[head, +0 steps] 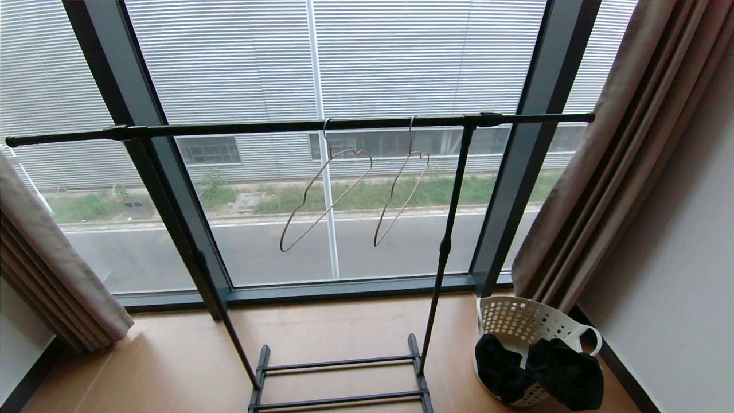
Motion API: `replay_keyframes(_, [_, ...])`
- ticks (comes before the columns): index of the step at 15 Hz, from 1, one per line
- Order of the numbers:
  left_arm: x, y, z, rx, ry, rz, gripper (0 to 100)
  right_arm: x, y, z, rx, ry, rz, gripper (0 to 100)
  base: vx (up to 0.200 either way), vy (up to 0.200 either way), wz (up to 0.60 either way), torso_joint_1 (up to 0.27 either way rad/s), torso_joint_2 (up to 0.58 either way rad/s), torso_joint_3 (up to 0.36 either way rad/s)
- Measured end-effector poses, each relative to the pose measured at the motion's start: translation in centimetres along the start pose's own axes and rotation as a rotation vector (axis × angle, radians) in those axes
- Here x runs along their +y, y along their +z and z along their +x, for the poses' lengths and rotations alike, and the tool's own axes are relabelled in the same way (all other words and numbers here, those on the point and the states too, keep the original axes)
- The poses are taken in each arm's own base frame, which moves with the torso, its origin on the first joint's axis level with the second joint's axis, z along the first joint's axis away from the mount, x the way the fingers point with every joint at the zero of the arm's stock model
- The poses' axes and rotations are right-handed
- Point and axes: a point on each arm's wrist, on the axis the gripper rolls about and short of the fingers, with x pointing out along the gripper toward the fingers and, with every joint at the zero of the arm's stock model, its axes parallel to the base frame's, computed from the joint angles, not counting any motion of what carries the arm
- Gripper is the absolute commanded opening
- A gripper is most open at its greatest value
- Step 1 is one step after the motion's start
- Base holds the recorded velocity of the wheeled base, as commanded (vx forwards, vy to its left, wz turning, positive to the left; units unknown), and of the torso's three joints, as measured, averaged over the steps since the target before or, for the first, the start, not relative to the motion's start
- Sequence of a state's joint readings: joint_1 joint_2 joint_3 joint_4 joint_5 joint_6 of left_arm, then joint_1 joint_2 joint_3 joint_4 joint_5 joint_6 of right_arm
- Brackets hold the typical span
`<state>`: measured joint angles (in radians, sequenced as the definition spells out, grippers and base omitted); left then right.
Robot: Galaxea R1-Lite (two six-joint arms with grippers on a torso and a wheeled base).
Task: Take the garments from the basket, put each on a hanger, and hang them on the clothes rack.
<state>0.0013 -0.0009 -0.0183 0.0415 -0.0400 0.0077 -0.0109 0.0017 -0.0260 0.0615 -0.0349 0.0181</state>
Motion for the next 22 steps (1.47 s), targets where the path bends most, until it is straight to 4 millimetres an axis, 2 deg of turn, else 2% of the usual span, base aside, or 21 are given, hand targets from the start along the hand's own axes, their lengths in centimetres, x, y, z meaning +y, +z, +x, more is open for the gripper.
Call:
replay_keyframes(18, [-0.01,0.00,0.00,0.000,0.001,0.002,100,0.01,0.00,0.01,-0.003,0.004,-0.001,100,0.000,0.000,0.00,0.000,0.00,0.000])
replay_keyframes(22, [-0.01,0.00,0.01,0.001,-0.001,0.003,100,0.01,0.01,0.01,-0.002,0.004,-0.001,100,0.000,0.000,0.00,-0.138,0.34,0.177])
